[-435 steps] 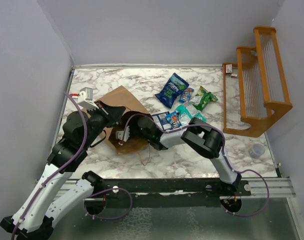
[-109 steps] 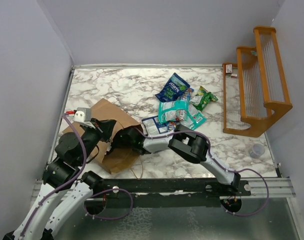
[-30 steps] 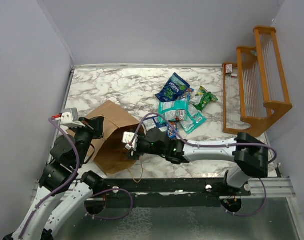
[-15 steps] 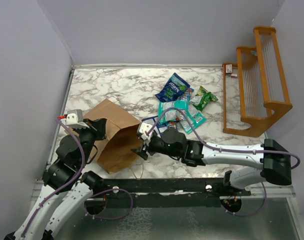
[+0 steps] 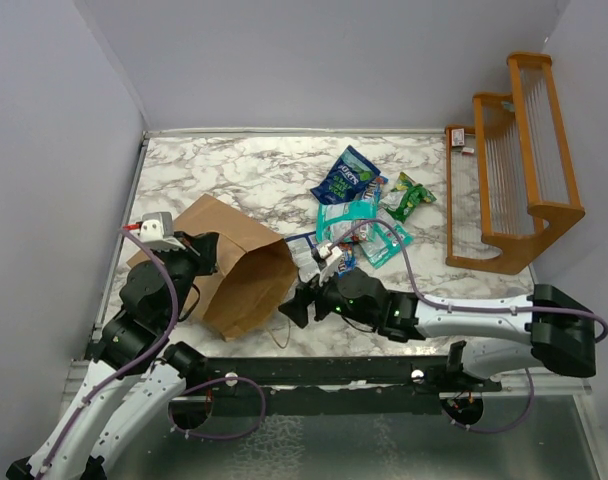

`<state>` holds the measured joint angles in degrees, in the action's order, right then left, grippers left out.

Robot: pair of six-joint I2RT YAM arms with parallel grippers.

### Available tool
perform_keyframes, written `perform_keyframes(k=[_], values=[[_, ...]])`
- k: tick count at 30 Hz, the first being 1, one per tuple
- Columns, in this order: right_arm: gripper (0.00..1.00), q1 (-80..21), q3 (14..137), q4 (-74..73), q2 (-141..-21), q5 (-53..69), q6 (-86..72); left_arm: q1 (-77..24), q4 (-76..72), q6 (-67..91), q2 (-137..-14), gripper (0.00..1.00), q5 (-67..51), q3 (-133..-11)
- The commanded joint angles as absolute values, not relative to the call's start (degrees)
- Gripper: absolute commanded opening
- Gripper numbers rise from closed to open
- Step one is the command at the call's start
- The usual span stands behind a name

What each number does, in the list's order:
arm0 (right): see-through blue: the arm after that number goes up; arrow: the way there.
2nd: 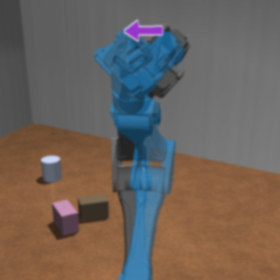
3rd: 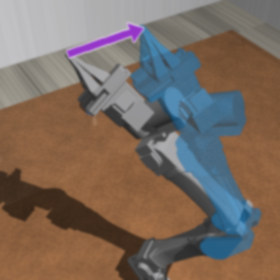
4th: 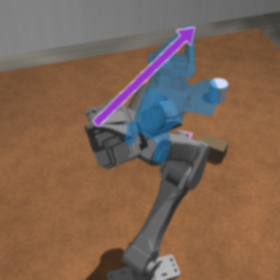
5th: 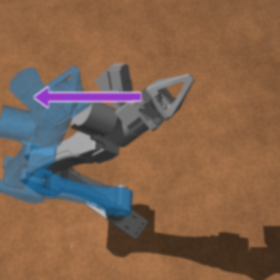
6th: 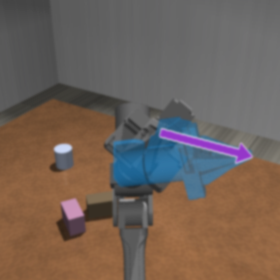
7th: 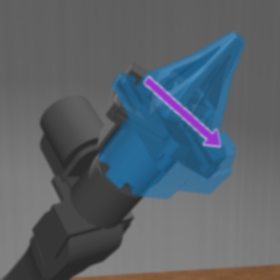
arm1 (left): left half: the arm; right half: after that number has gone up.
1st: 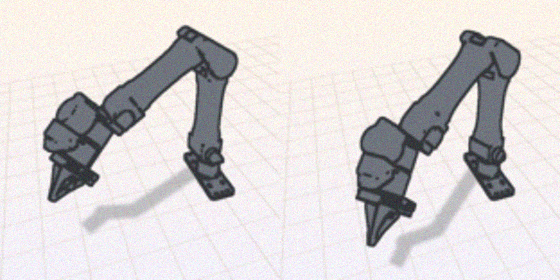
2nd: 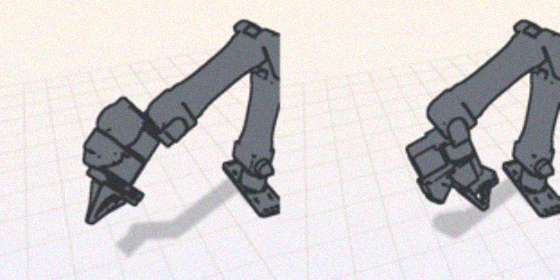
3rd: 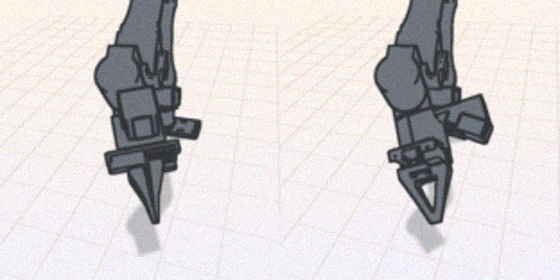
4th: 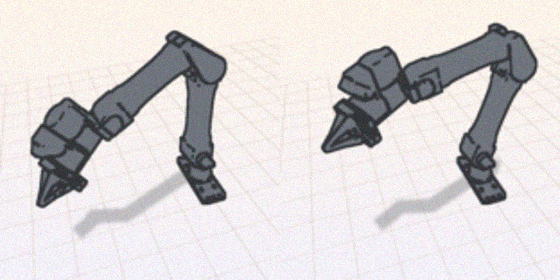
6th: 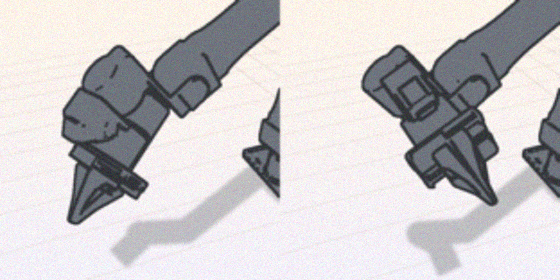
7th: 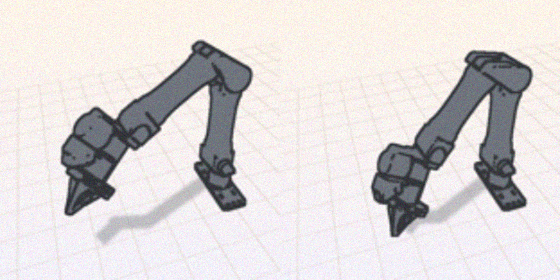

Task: Take the snacks out of the paper bag
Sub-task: Adjust the paper bag at the center of the board.

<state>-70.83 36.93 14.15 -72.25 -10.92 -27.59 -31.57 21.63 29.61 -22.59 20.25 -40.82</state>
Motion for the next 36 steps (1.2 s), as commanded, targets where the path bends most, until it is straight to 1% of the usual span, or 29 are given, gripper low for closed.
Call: perform_keyframes(k=[1, 3, 6, 9, 11, 15, 23, 27, 29, 36], values=[[0.76, -68.65, 36.8, 21.35, -77.83, -5.52, -43.24, -31.47, 19.64, 28.78, -23.1, 0.0, 17.94, -42.69], [0.75, -66.73, 36.11, 24.55, -80.2, -3.59, -46.72, -31.47, 19.82, 28.58, -23.59, 0.0, 17.04, -43.16], [0.7, -63.34, 34.69, 29.68, -84.24, 0.59, -51.4, -31.48, 19.68, 28.26, -24.17, 0.0, 15.53, -43.61], [0.67, -61.25, 35.24, 34.49, -88.79, 5.4, -51.61, -31.47, 19.4, 27.87, -24.95, 0.0, 14.14, -44.06], [0.64, -61.1, 36.53, 34.99, -91.26, 5.96, -51.57, -31.46, 19.28, 27.57, -25.65, 0.0, 13.22, -44.43], [0.62, -61.08, 36.31, 36.21, -94.17, 6.4, -54.07, -31.47, 18.58, 27.6, -26.43, 0.0, 11.98, -44.81], [0.4, -60.52, 33.99, 46.29, -100.59, 9.03, -59.53, -31.46, 16.94, 27.95, -27.47, 0.0, 9.38, -44.68], [0.37, -60.47, 35.84, 46.67, -103.25, 8.61, -60.51, -31.51, 16.6, 27.63, -28.05, 0.0, 7.94, -44.87], [0.33, -60.07, 36.81, 47.09, -105.0, 7.4, -61.69, -31.47, 16.38, 27.19, -28.44, 0.0, 6.68, -44.95], [0.22, -59.45, 38.98, 52.99, -109.77, 10.05, -63.5, -31.46, 14.17, 25.16, -31.6, 0.0, 1.14, -46.27]])
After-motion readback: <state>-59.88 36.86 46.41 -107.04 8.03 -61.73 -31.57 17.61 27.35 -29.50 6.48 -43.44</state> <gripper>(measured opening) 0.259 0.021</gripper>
